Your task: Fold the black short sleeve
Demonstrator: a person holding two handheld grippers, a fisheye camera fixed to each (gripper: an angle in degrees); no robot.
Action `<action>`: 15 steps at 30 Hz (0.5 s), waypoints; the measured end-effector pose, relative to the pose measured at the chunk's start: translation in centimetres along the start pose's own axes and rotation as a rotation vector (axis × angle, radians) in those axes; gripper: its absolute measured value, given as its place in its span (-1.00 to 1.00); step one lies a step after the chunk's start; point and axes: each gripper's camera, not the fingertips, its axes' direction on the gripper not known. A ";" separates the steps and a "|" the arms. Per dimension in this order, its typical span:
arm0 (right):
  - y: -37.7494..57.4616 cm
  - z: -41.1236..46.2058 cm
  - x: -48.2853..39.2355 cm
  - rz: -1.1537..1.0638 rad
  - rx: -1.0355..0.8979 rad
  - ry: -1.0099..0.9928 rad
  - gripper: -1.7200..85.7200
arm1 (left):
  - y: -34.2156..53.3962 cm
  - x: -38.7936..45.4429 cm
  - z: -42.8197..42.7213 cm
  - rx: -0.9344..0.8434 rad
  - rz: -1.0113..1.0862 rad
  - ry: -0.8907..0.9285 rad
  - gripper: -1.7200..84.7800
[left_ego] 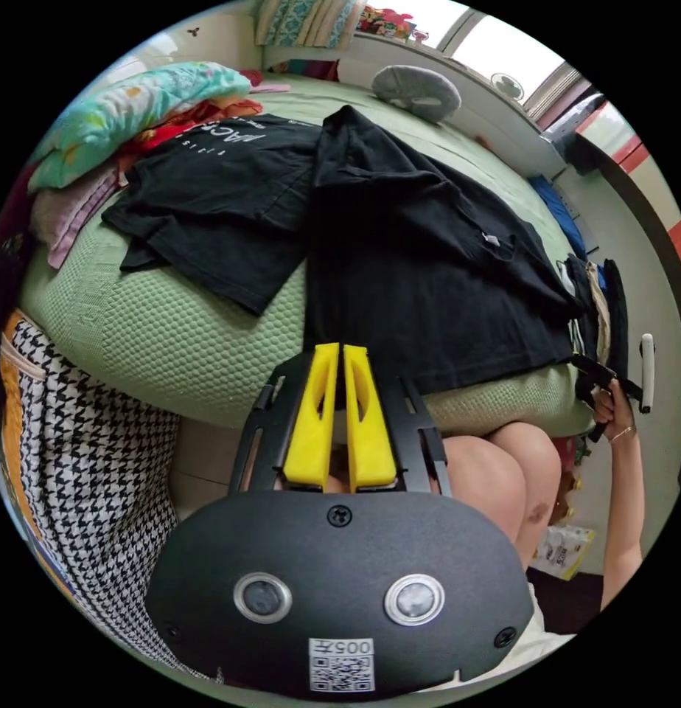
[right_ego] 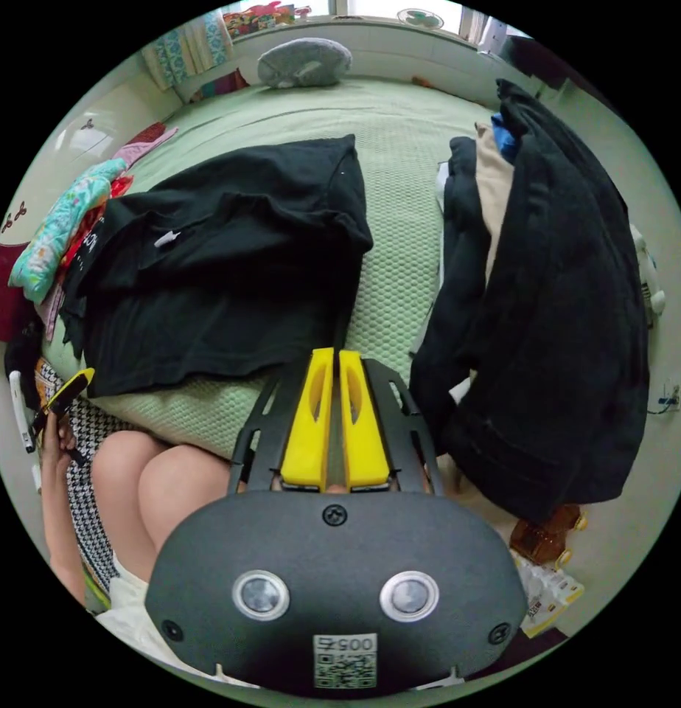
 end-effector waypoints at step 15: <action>8.2 -0.4 -1.5 -0.083 -0.053 0.028 -0.97 | 3.8 0.1 -1.0 -0.081 0.073 0.024 -0.96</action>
